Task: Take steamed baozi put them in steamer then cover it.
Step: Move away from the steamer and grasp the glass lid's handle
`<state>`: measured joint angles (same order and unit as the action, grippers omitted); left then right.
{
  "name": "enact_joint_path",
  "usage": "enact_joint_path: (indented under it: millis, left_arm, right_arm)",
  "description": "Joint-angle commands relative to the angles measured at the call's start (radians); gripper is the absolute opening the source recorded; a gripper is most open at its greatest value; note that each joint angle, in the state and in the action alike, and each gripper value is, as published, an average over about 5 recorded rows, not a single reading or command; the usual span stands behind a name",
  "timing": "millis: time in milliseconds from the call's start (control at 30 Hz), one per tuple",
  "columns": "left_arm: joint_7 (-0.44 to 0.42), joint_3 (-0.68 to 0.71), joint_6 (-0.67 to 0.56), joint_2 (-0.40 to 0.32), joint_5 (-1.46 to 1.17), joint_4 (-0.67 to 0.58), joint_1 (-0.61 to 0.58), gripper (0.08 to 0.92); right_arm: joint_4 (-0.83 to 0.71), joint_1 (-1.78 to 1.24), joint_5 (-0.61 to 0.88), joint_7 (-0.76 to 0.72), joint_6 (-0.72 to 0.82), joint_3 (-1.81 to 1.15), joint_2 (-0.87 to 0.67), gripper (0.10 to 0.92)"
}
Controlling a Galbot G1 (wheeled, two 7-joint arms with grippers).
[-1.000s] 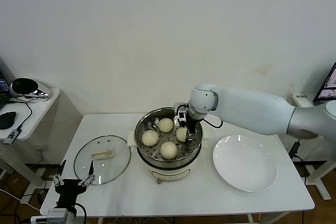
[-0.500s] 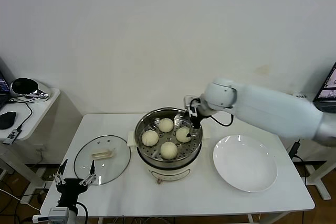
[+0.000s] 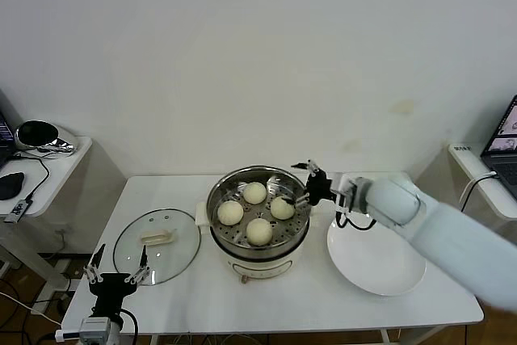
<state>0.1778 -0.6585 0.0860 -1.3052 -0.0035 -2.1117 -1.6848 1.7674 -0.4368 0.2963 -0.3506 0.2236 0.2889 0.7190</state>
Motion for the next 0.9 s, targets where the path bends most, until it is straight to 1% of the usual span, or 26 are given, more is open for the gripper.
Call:
enact_joint_path:
  millis: [33,200,333,433,533,700,800,900]
  left_arm:
    - [0.039,0.025,-0.041,-0.018,0.086,0.033,0.011,0.823]
    - [0.090,0.033,-0.091,-0.022,0.213,0.080,0.019,0.823]
    - [0.128,0.029,-0.146,-0.016,0.421,0.138,0.033,0.823]
    - [0.139,0.024,-0.161,0.006,0.599,0.192,0.045,0.823]
    - [0.125,0.022,-0.165,0.057,0.778,0.243,0.049,0.823]
    - [0.080,0.033,-0.141,0.184,1.054,0.334,0.069,0.823]
    - [0.053,0.048,-0.134,0.226,1.152,0.398,0.117,0.823]
    - [0.038,0.076,-0.133,0.247,1.207,0.472,0.189,0.823]
  right_arm:
    - [0.112,-0.877,-0.289,0.144,-0.366,-0.873,0.366,0.823]
    - [0.129,-0.988,-0.256,0.097,-0.455,-1.031,0.520,0.823]
    - [0.129,-1.063,-0.242,0.083,-0.502,-1.126,0.597,0.823]
    - [0.139,-1.116,-0.224,0.082,-0.497,-1.174,0.633,0.823]
    - [0.155,-1.156,-0.197,0.090,-0.478,-1.214,0.661,0.823]
    - [0.172,-1.197,-0.163,0.123,-0.439,-1.278,0.685,0.823]
    - [0.163,-1.206,-0.157,0.147,-0.409,-1.303,0.693,0.823]
    - [0.149,-1.206,-0.159,0.160,-0.393,-1.318,0.699,0.823]
